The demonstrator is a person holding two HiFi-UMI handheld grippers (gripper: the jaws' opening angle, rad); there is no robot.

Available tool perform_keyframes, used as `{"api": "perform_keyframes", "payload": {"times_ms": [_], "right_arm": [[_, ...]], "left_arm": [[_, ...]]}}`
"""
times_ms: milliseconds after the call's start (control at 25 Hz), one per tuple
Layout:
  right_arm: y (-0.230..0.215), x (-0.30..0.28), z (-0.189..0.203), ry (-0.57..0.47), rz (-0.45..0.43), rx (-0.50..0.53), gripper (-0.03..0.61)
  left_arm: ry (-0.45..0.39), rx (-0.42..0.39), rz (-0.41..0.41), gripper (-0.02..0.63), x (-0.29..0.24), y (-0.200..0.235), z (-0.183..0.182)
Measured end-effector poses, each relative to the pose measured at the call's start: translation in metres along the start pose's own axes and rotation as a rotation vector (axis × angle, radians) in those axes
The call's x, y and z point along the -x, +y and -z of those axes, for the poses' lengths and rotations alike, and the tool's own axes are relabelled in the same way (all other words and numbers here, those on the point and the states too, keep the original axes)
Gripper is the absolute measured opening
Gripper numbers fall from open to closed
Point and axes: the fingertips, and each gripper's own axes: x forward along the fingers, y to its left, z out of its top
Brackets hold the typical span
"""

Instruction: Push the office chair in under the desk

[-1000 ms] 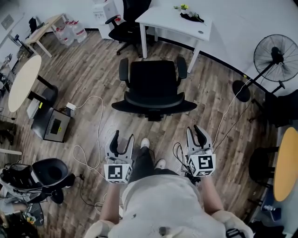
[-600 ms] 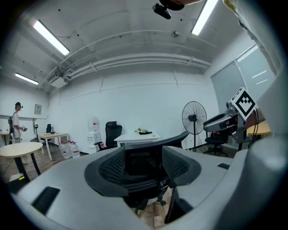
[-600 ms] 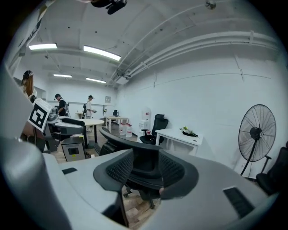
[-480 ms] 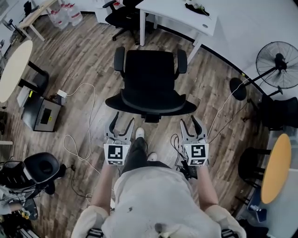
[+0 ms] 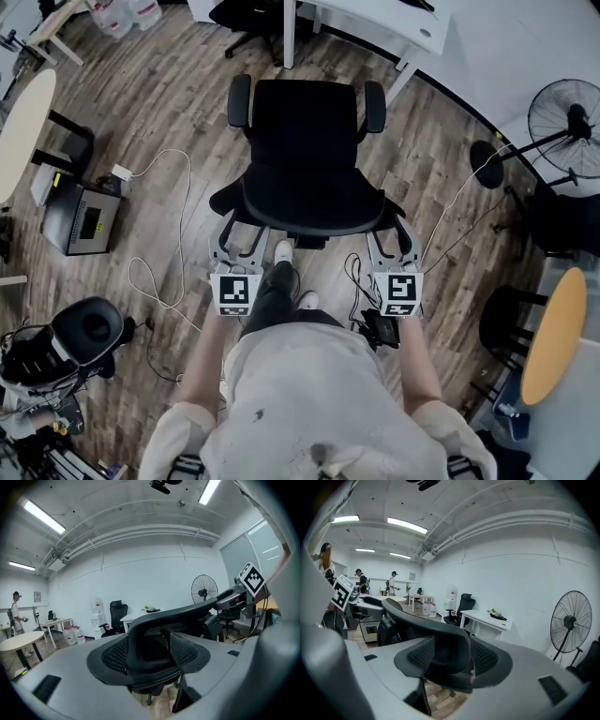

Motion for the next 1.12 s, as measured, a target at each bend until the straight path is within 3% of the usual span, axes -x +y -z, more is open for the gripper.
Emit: {"api": "perform_keyframes", "payload": {"times_ms": [320, 720, 960, 1120], "right_arm": [[-0.012, -0.057, 0.005, -0.003, -0.031, -0.007, 0.255], [-0.026, -0.103, 0.014, -0.002, -0.047, 0.014, 0.266], [-0.024, -0.123, 0.016, -0.033, -0.075, 0.015, 0.278], [-0.029, -0.131, 0.020, -0.044, -0.071, 0.012, 0.288]], "left_arm": [[0.005, -0.128, 0.005, 0.293, -0.056, 0.022, 0.010], [-0.005, -0.143, 0.024, 0.311, -0.108, 0.038, 0.014], [-0.091, -0.156, 0.059, 0.311, -0.122, 0.045, 0.010], [-0.090, -0.192, 0.083, 0.310, -0.131, 0.044, 0.007]]}}
